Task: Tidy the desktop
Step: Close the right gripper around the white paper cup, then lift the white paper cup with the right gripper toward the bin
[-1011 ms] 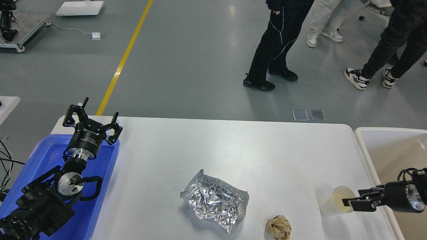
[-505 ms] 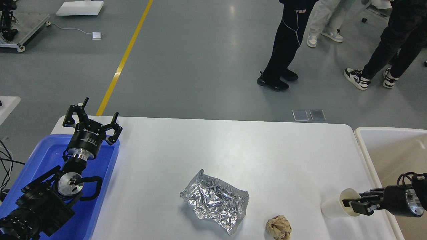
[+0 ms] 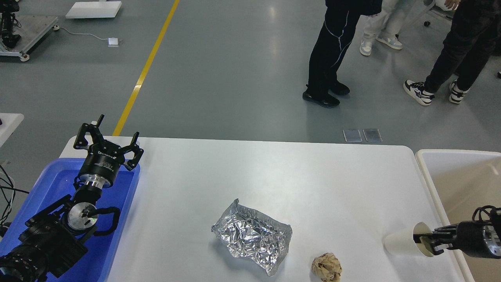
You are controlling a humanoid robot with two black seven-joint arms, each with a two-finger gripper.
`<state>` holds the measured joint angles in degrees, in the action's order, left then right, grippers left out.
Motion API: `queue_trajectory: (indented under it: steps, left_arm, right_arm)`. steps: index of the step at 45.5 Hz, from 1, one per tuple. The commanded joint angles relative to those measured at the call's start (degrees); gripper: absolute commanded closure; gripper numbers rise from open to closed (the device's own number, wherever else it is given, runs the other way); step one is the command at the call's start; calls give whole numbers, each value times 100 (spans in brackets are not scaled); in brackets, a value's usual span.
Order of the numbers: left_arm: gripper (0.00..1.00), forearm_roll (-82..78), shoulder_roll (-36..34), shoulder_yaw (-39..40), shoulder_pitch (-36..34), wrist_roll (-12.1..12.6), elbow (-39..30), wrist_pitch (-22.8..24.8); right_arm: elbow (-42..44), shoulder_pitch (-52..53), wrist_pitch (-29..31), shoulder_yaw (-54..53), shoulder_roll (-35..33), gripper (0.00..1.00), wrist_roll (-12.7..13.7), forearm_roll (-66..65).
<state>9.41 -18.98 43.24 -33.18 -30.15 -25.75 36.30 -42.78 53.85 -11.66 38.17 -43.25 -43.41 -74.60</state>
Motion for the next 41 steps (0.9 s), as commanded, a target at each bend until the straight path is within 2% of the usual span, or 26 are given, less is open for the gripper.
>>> queue_trajectory:
  steps: [1,15,24,33,41]
  left_arm:
    - [0,0,0,0,4,0,0,0]
    - [0,0,0,0,-5,0,0,0]
    - [0,0,0,0,4,0,0,0]
    - [0,0,0,0,4,0,0,0]
    - [0,0,0,0,4,0,0,0]
  right_arm:
    - [6,108,-3,-29,10,100,-159,85]
    - [-213,530,49,-64,-148,100,-159,753]
    - [-854,1241,251,-82,-561,100,-159,1553]
    - [-1514,2252,1059,-397,-1097,100,-159,2185]
    - [-1593,2859,1973,-784,-1440,100,-159,2590]
